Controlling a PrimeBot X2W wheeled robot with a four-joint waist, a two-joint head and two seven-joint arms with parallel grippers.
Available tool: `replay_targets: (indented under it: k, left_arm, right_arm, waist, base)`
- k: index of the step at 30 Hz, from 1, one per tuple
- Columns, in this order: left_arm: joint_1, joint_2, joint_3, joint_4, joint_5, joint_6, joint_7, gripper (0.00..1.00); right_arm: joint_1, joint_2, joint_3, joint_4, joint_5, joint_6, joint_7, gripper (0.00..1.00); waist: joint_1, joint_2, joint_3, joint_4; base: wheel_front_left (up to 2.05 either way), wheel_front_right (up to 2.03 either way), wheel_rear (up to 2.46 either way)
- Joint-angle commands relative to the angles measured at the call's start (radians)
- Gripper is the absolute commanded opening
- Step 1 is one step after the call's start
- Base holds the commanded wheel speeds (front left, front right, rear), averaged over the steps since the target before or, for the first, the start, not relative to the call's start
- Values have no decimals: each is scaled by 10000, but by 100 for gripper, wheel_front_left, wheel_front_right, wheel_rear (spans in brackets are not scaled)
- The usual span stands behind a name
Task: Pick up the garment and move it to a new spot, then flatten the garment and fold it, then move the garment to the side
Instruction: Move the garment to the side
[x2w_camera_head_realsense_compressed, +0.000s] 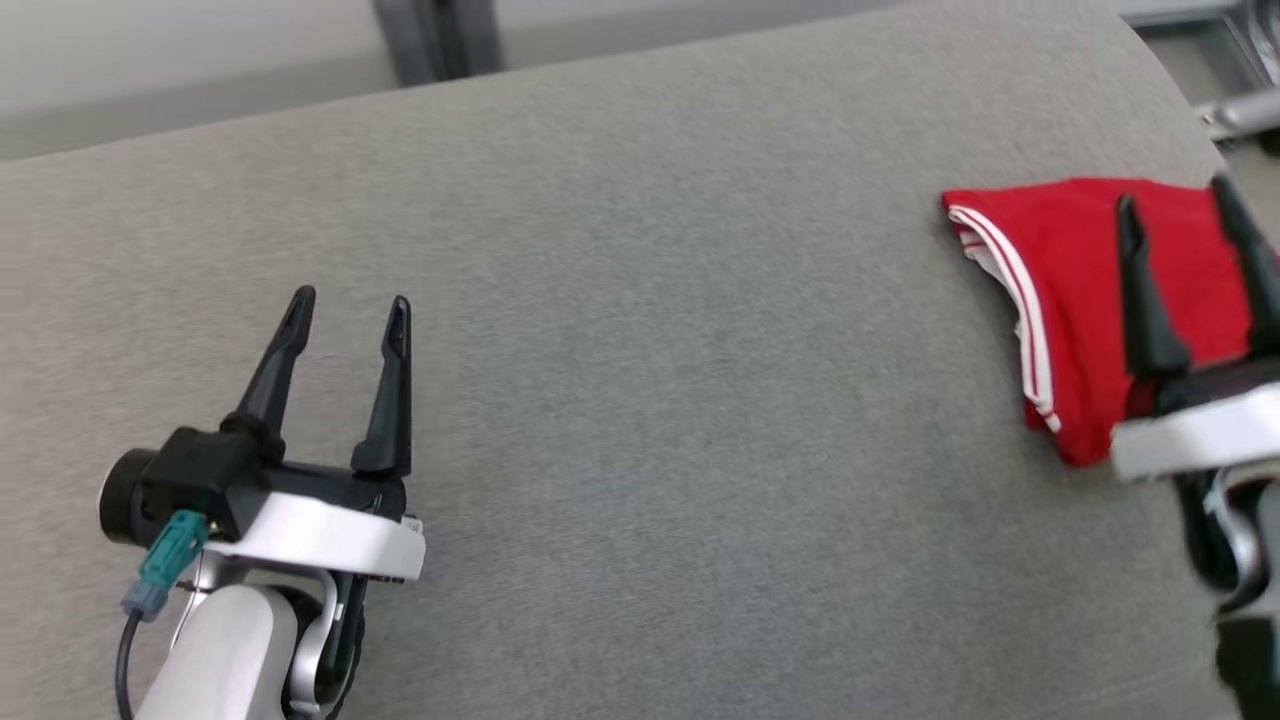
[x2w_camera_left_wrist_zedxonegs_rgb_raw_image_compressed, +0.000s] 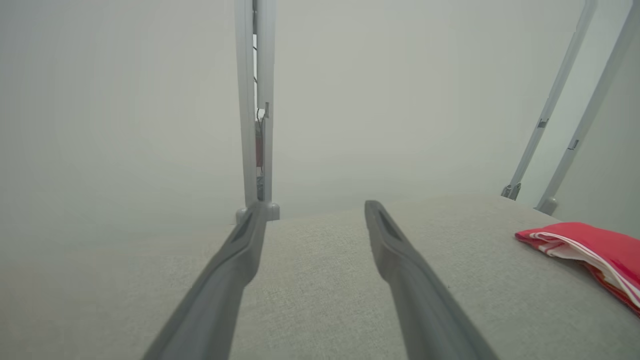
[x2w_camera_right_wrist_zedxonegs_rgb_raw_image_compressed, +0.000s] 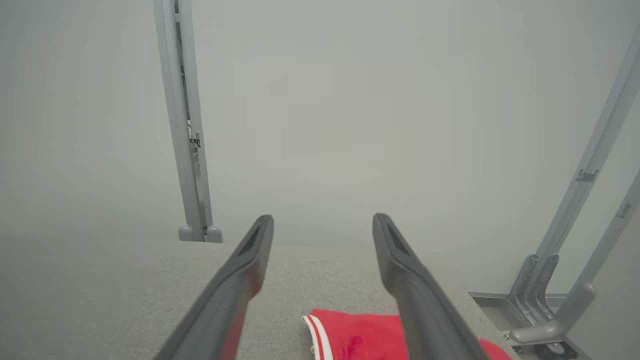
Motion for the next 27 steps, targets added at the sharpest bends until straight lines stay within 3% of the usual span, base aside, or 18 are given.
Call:
replay_targets:
  k: [1,7,14,27]
  left_arm:
    - [203,-6,56,19,-50,59,-62,100]
    - [1144,35,280,169,-264,367,-210,100]
    - [1885,159,367,335,-433,442,-207,100]
    - [2635,266,341,453,-769,475,65,100]
  right_arm:
    - [526,271,-113,-201,-90,-7,-42,100]
    - [2567,1473,-40,-913,-314,-5,508,100]
    - [3680,1781,-102,-1070,-389,-5,981,100]
    - [4706,2069,-570,-1577,-718,-5,1490,100]
  waist:
    - [0,0,-588,645]
    - [0,0,-1592,1551]
    - [0,0,-2428,1892]
    - [0,0,-3135,1856]
  base:
    - [0,0,0]
    - [0,0,0]
    - [0,0,0]
    - [0,0,0]
